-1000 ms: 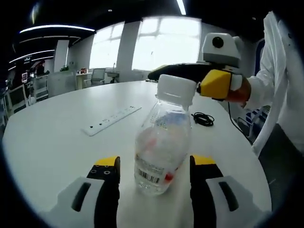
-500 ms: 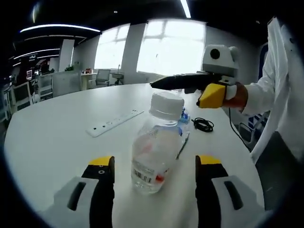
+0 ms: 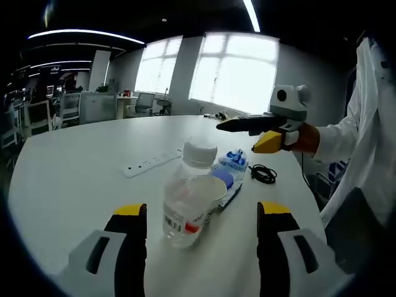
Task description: Arrange the tabletop items into an orderly group along one side of the table until the central work area is clear of visible clutter.
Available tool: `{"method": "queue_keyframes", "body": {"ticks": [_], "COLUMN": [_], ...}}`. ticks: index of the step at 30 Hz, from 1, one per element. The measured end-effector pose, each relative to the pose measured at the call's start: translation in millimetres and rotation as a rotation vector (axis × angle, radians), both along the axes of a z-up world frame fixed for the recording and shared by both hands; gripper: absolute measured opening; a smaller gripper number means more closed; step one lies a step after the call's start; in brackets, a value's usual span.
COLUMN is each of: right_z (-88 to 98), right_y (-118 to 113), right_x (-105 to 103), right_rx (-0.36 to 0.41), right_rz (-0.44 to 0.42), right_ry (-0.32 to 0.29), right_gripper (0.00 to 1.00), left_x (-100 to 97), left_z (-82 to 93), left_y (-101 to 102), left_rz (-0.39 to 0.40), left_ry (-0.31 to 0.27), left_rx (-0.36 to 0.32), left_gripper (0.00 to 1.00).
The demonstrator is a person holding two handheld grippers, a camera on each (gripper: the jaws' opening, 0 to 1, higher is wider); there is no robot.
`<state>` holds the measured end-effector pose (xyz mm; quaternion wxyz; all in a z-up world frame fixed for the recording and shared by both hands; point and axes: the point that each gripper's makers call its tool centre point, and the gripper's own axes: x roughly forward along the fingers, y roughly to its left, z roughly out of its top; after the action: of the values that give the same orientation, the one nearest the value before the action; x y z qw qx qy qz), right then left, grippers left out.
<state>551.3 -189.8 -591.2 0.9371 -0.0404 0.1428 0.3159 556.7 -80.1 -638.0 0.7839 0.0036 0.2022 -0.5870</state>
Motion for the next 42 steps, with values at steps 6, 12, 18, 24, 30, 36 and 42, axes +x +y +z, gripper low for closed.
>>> {"method": "queue_keyframes", "body": {"ticks": [6,12,18,24,30,36,42], "right_z": [4.8,12.2,19.0,19.9,20.9,25.5,25.9], "right_y": [-26,-58,-85,-109,-133,-155,-173], "right_x": [-15,-31,-55,-79,-106,-133,-158], "right_rx": [-0.023,-0.033,-0.045,-0.043,-0.04,-0.047,-0.056], "right_rz": [-0.043,-0.104,-0.155,-0.196,-0.243,-0.282,-0.313], "right_ry": [-0.001,-0.006,-0.01,-0.001,0.009,0.007,0.013], "right_gripper": [0.63,0.63,0.63,0.63,0.63,0.63,0.63], "left_x": [-9.9,-23.3,-38.7,-56.8,-75.3,-96.0,-116.4], "left_z": [11.7,20.1,31.7,39.1,47.6,54.3,57.5], "left_y": [4,5,5,6,7,8,6], "left_rz": [0.016,0.024,0.031,0.046,0.06,0.068,0.074], "left_ry": [-0.015,-0.016,-0.028,-0.024,-0.028,-0.028,-0.028], "left_rx": [0.0,0.002,0.002,0.003,0.003,0.009,0.009], "left_gripper": [0.73,0.73,0.73,0.73,0.72,0.72,0.73]}}
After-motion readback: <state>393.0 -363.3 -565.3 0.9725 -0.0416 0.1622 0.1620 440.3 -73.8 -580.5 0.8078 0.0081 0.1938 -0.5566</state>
